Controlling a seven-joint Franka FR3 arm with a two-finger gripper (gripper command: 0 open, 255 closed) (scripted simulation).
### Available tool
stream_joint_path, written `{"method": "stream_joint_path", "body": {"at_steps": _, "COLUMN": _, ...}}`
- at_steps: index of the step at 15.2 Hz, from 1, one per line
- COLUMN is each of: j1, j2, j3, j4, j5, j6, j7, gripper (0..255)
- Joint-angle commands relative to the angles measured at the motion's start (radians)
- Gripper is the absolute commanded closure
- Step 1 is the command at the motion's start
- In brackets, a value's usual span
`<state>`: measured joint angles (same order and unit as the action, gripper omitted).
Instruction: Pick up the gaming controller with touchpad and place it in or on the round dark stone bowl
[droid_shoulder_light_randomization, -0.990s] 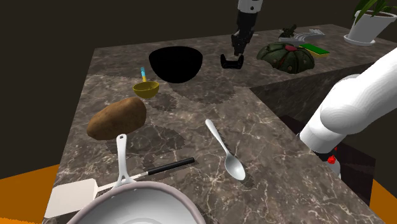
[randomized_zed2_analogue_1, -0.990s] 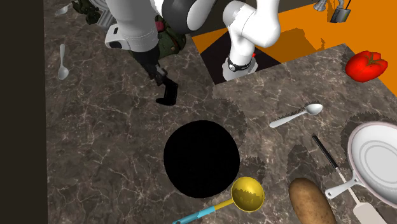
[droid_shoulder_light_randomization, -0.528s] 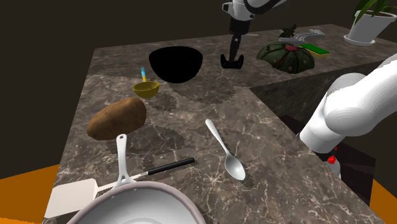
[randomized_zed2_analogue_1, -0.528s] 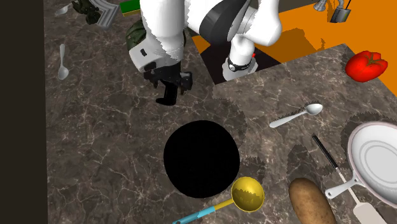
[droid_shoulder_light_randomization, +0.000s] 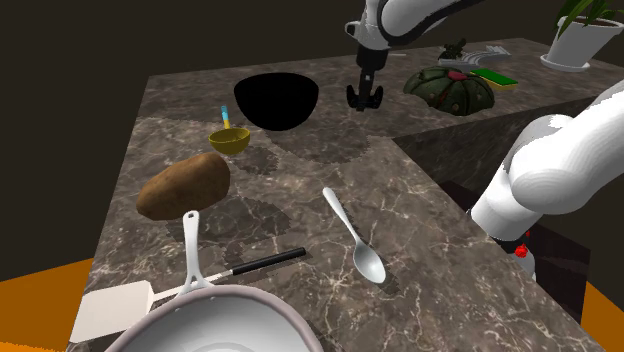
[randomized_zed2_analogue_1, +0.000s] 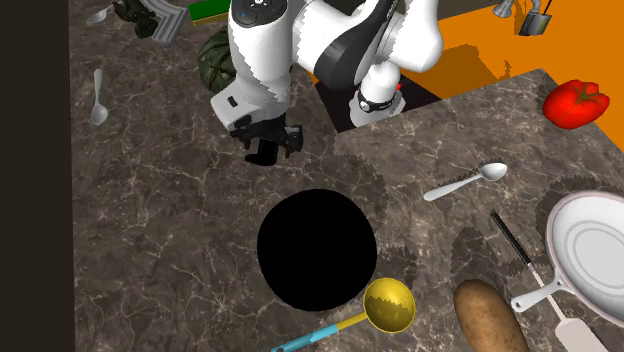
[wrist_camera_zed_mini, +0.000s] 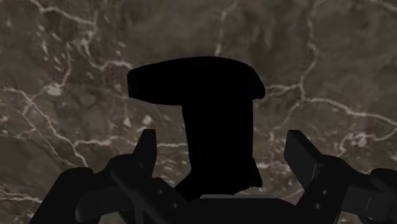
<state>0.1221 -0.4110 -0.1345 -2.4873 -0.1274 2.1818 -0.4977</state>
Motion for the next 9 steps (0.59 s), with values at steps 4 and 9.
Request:
{"method": "stream_joint_path", "body": {"at_steps": 4, "j1": 0.000, "j2": 0.002, "j3": -0.001, "j4": -0.004, "j5": -0.001, "j6": 0.007, "j7": 0.000, "gripper": 0}}
{"method": "stream_joint_path", "body": {"at_steps": 9, "j1": 0.000, "j2": 0.002, "j3": -0.001, "j4": -0.004, "j5": 0.000, "j6": 0.007, "j7": 0.000, "gripper": 255}}
